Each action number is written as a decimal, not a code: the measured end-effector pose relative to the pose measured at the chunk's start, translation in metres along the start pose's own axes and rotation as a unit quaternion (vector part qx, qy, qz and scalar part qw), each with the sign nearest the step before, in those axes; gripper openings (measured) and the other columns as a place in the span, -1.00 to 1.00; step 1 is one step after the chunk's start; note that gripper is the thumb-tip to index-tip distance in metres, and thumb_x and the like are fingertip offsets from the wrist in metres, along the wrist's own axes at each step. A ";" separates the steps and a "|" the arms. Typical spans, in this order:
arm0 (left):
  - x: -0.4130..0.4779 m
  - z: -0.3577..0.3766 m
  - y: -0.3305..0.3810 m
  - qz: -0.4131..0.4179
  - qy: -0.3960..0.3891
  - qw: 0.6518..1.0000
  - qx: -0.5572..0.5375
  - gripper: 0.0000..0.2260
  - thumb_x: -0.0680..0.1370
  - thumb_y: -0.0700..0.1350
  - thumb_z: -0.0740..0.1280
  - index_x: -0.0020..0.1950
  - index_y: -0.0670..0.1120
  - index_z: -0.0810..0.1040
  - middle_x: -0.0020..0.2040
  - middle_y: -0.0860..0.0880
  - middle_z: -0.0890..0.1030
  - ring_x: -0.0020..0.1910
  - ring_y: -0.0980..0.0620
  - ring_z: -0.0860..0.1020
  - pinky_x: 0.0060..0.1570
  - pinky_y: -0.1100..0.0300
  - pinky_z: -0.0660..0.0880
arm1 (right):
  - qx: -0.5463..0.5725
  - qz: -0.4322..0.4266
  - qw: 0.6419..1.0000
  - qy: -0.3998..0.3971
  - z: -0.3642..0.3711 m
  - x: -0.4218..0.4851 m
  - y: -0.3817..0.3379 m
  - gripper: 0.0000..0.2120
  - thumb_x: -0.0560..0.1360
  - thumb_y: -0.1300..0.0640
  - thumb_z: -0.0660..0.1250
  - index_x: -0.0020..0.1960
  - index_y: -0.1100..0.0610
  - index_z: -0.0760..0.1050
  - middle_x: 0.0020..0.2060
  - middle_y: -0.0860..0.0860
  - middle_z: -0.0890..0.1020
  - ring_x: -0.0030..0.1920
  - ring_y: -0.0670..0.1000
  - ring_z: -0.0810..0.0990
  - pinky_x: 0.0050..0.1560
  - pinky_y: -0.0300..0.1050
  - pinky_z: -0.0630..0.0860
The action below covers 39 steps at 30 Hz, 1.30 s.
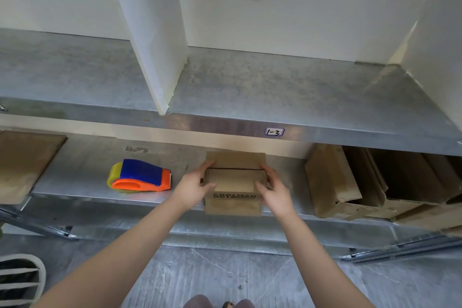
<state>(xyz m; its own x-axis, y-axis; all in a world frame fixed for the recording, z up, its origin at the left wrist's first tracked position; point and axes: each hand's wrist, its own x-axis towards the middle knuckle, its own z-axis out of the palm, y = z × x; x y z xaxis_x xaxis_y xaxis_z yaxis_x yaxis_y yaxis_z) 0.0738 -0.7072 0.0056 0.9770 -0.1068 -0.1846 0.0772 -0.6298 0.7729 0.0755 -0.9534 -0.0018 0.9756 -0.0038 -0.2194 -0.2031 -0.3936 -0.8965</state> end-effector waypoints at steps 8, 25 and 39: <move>0.023 -0.004 -0.007 -0.029 -0.019 0.998 -0.048 -0.44 0.57 -0.13 0.34 0.52 0.09 0.21 0.51 -0.03 0.27 0.44 -0.06 0.31 0.40 0.14 0.30 | -0.003 0.024 1.000 -0.010 0.008 0.033 -0.003 -0.55 0.56 0.13 0.32 0.37 -0.22 0.34 0.35 -0.06 0.48 0.39 -0.03 0.43 0.27 0.08 0.51; 0.044 -0.019 -0.001 0.055 -0.034 0.967 0.245 -0.44 0.62 0.09 0.19 0.57 0.08 0.04 0.59 0.10 -0.04 0.56 0.03 -0.15 0.50 0.09 -0.05 | -0.256 -0.053 0.965 0.011 0.004 0.039 -0.011 -0.49 0.58 0.11 0.27 0.49 -0.12 0.25 0.51 -0.03 0.24 0.52 0.03 0.16 0.39 -0.10 0.27; -0.029 -0.121 -0.071 0.106 0.013 0.898 0.428 -0.36 0.49 0.28 0.00 0.48 0.01 0.34 0.48 -0.09 0.35 0.45 -0.19 0.32 0.39 -0.12 0.27 | -0.416 -0.274 0.867 0.006 0.108 -0.009 -0.088 -0.52 0.55 -0.12 0.12 0.43 -0.02 0.39 0.49 0.08 0.31 0.54 0.17 0.14 0.50 0.23 0.16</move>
<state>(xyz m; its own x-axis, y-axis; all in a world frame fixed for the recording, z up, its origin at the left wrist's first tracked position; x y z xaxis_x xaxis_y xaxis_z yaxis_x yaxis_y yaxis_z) 0.0641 -0.5664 0.0298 0.9570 -0.2823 -0.0660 -0.2804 -0.9592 0.0377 0.0752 -0.8197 0.0378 0.9083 0.3862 0.1608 0.4171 -0.8661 -0.2756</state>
